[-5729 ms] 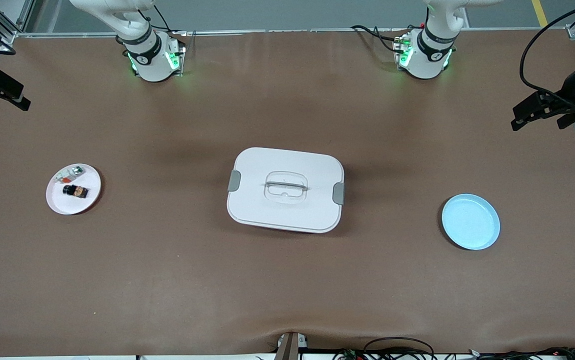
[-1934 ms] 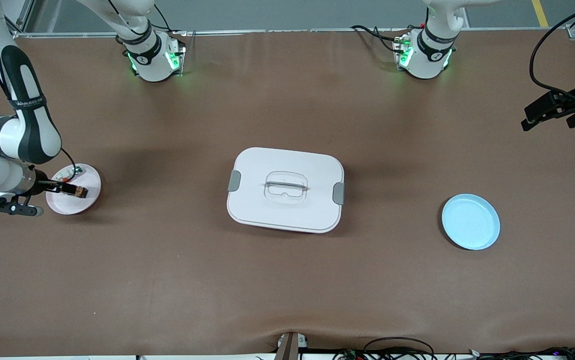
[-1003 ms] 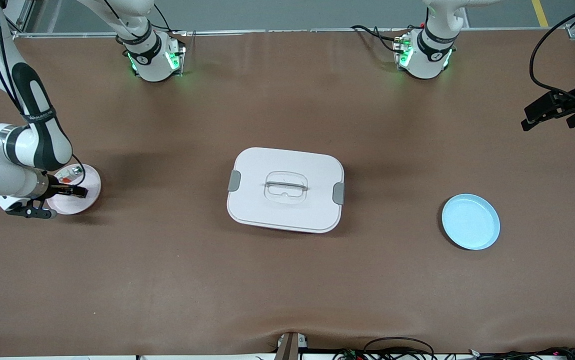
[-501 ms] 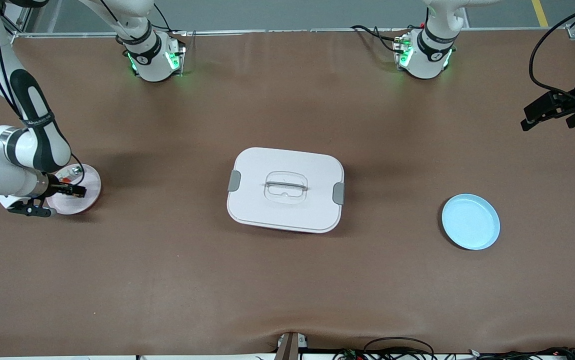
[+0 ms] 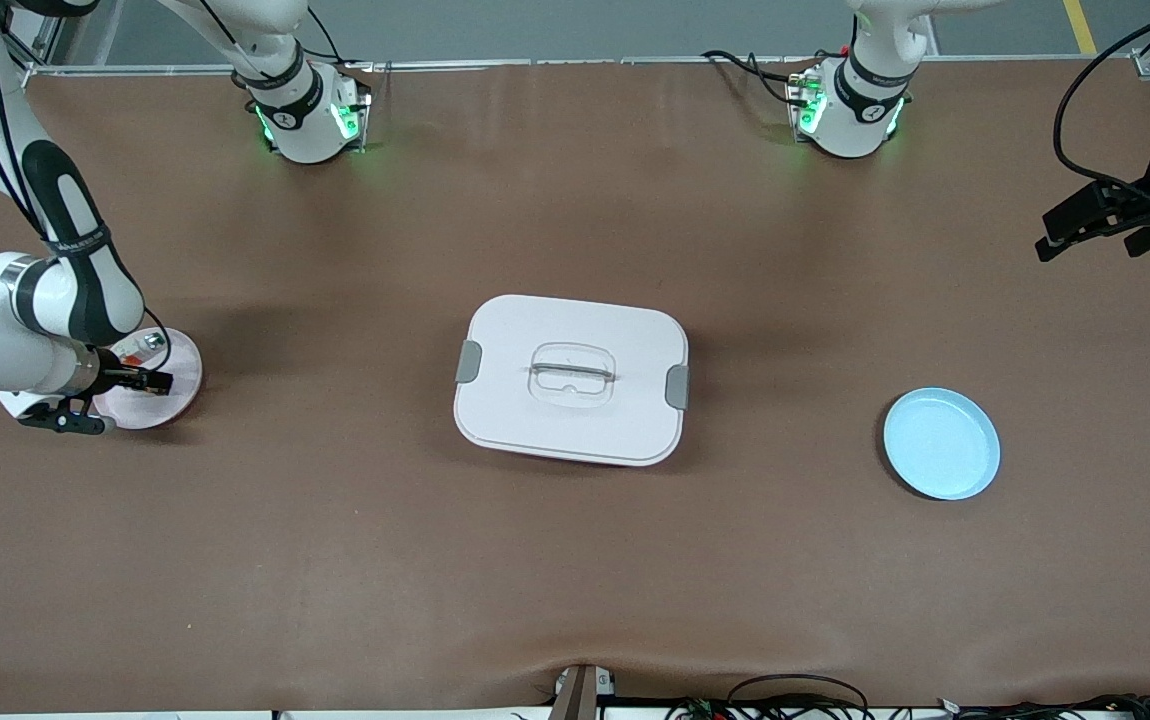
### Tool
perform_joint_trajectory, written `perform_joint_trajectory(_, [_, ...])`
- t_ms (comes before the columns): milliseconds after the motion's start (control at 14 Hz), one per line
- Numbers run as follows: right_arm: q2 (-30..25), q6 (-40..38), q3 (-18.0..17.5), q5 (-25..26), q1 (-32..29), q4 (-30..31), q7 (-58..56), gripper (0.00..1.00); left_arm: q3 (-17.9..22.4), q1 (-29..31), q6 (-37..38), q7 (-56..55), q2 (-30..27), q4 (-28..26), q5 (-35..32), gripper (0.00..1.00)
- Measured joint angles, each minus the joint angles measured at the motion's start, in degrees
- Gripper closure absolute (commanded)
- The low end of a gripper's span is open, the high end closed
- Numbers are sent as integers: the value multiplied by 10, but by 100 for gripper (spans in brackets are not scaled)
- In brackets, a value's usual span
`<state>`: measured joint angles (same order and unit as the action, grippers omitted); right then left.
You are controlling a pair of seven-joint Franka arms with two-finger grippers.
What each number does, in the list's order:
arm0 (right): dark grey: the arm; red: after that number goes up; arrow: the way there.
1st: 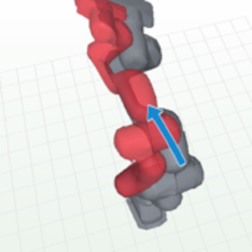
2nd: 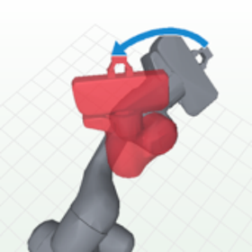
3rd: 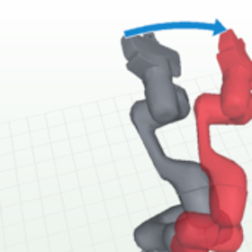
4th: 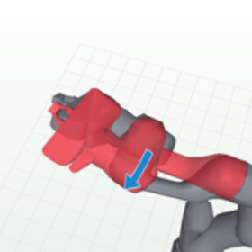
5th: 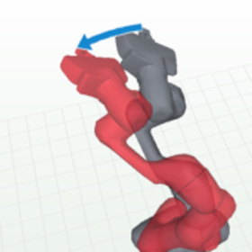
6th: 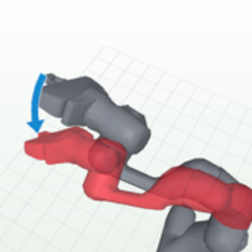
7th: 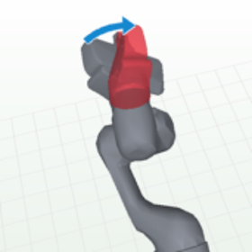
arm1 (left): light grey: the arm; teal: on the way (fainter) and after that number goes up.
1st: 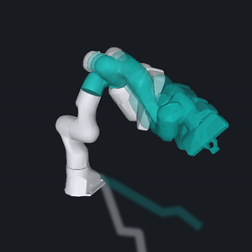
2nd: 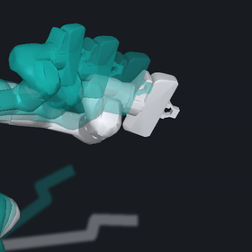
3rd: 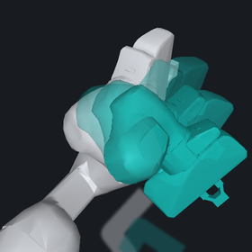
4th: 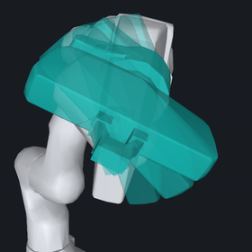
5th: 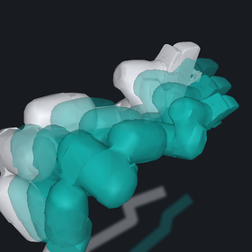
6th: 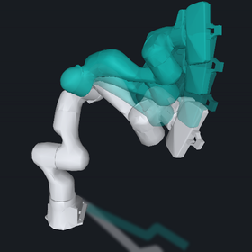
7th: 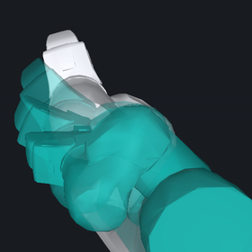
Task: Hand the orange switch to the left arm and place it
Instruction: 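Close the right gripper on the orange-and-black switch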
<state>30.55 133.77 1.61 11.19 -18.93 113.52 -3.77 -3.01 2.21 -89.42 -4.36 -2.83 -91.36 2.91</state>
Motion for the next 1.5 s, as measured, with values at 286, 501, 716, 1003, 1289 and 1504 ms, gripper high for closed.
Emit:
perform_joint_trajectory(286, [2,5,0,0,0,0,0,0,0,0,0,0,0,0,2,0])
perform_joint_trajectory(501, [2,6,0,0,0,0,0,29,0,0,0,0,0,0,2,0])
perform_joint_trajectory(716, [2,6,0,0,0,0,0,84,0,0,0,0,0,0,2,0])
perform_joint_trajectory(1003, [2,5,-1,0,0,-2,0,100,0,0,0,0,0,0,3,0])
perform_joint_trajectory(1289, [-5,-73,-10,-10,2,-37,2,100,0,0,0,0,0,0,3,0])
perform_joint_trajectory(1504, [-24,-248,-22,-52,16,-138,6,100,0,0,0,0,0,0,3,0])
